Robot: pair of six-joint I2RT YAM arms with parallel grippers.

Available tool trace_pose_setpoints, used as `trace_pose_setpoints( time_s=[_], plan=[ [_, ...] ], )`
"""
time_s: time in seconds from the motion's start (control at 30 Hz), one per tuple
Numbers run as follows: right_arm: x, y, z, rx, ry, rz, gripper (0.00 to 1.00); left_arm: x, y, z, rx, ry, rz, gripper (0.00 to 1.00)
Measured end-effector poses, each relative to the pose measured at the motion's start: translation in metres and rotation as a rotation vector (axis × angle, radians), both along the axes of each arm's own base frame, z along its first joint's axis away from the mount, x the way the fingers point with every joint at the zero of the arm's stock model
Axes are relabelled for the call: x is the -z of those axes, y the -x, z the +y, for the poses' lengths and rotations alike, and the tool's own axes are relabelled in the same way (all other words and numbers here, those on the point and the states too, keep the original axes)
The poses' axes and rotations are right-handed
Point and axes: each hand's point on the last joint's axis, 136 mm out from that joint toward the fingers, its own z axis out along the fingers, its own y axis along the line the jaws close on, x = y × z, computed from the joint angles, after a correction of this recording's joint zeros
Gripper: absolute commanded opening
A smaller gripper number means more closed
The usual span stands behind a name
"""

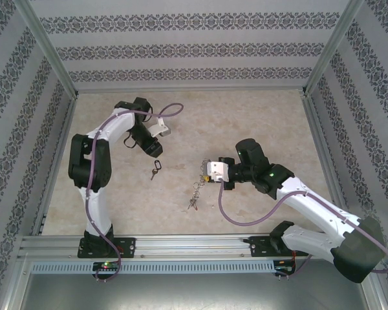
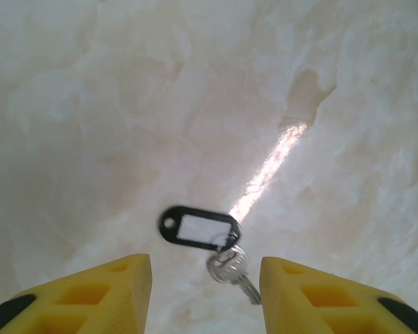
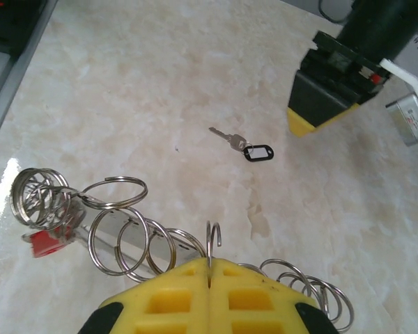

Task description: Put the keys on the keyring

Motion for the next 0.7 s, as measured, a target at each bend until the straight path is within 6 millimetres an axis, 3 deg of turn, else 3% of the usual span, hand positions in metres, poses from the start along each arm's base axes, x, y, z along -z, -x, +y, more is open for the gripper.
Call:
trace_pose_setpoints(
  time_s=[0.07,0.27,0.4,0.57,0.7],
  plan=[
    [0.000,0.000,-0.001,0.005,0.000,0.017,0.00,0.011,0.006,0.001,0.027,-0.003,0.030,0.42],
    [0.003,0.003,-0.004,0.016,0.006,0.053,0.00,0.038,0.030,0.010,0.068,-0.080,0.110,0.48],
    [0.000,0.006,-0.005,0.010,-0.001,0.050,0.00,0.041,0.035,0.010,0.064,-0.092,0.127,0.49],
    [-0.005,0.007,-0.006,0.005,-0.011,0.034,0.00,0.052,0.053,0.007,0.063,-0.091,0.183,0.42],
    [-0.005,0.007,-0.006,0.003,-0.010,0.031,0.00,0.054,0.051,0.006,0.056,-0.090,0.170,0.38]
  ],
)
